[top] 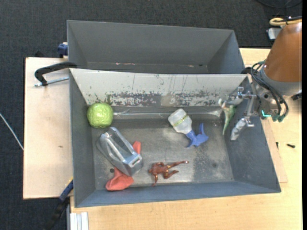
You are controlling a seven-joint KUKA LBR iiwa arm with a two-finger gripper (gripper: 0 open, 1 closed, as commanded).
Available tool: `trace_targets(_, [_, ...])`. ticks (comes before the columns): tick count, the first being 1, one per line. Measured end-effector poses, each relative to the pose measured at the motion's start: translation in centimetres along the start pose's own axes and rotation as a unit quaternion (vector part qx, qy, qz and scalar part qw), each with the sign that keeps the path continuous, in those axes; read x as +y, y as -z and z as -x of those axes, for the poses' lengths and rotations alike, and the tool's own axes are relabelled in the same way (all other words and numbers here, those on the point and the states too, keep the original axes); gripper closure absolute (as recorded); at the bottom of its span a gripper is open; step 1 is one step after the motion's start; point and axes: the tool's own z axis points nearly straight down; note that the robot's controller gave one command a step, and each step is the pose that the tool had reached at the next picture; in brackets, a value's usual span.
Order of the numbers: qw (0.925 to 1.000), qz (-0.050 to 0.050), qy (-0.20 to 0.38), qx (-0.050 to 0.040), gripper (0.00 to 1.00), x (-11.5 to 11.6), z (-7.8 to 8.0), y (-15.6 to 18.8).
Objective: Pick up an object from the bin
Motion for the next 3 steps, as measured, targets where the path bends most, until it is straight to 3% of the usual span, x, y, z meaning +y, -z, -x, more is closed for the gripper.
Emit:
trace_targets(1, [1.0000, 0.000, 0.000, -0.0022, 0.00, 0.0, 0.1, 0.3])
trace_targets(2, [0.9995, 0.000, 0.032, -0.0011, 0.00, 1.0, -1.2, 2.5])
trace_targets(3, [0.9962, -0.004, 0.086, -0.0124, 0.00, 1.6, -1.5, 2.8])
